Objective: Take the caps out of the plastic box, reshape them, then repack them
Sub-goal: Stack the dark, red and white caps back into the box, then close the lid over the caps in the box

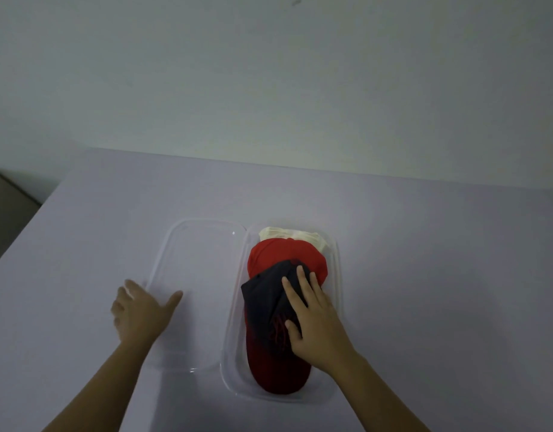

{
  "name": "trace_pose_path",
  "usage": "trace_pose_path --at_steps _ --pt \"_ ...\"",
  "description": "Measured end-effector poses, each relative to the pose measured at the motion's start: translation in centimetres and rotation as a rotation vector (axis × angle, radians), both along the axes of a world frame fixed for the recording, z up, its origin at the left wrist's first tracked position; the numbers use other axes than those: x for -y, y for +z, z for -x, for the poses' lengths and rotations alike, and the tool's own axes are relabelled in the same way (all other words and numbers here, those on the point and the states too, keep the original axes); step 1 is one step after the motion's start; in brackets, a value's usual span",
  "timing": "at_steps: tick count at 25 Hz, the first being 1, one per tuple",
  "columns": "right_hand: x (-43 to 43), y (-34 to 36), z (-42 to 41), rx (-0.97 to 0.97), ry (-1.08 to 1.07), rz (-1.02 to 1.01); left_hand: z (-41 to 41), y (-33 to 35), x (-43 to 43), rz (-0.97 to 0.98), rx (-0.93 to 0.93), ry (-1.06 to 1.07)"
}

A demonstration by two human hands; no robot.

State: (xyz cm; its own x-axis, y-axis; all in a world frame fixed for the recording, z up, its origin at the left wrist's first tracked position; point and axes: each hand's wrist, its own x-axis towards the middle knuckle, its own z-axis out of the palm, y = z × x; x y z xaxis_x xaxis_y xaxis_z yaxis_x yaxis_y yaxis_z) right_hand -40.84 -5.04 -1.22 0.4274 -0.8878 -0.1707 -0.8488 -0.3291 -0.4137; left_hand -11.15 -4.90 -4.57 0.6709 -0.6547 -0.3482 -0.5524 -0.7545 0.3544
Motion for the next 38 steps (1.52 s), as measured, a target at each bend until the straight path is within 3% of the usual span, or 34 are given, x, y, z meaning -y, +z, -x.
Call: trace_pose_path --at_steps 2,7,13,17,19,22,24,26,27,30,34,38 --pt "0.1 0.1 -0.1 -0.039 0.005 -0.013 -0.7 -0.9 -0.4 -0.109 -0.026 0.034" --pt "0.3 0.4 0.1 -0.046 0.013 -0.034 -1.1 -0.7 0.2 -0.101 -0.01 0.077" --pt "0.1 0.6 0.2 -0.01 0.003 -0.037 -1.1 5.2 0.8 0.212 -0.168 0.105" --pt "0.0 1.5 0.1 0.079 -0.02 -0.05 0.4 13.1 1.9 0.507 0.019 -0.112" --pt "-0.1 2.9 -0.5 0.288 -0.11 -0.044 1.5 16.7 2.0 0.645 0.026 -0.17" --pt "0.1 6.2 -1.4 0.746 -0.392 -0.141 2.8 19.3 2.0 0.776 -0.366 -0.09" --pt "0.5 7.8 -0.9 1.043 -0.499 -0.263 4.5 19.0 1.8 0.738 -0.642 -0.052" --pt "0.6 8.8 0.2 1.241 -0.542 -0.375 7.0 17.4 1.1 0.629 -0.763 -0.089" --pt "0.5 9.1 0.6 1.229 -0.55 -0.384 8.0 16.1 0.7 0.575 -0.789 -0.102" --pt "-0.6 7.7 1.4 0.928 -0.661 -0.289 10.1 12.3 -0.3 0.441 -0.756 -0.098" --pt "-2.9 3.8 2.0 0.783 -0.767 -0.262 11.6 8.4 -1.8 0.374 -0.532 -0.246" --pt "-4.3 1.4 1.6 0.69 -0.841 -0.249 11.7 6.1 -2.3 0.312 -0.534 -0.291"
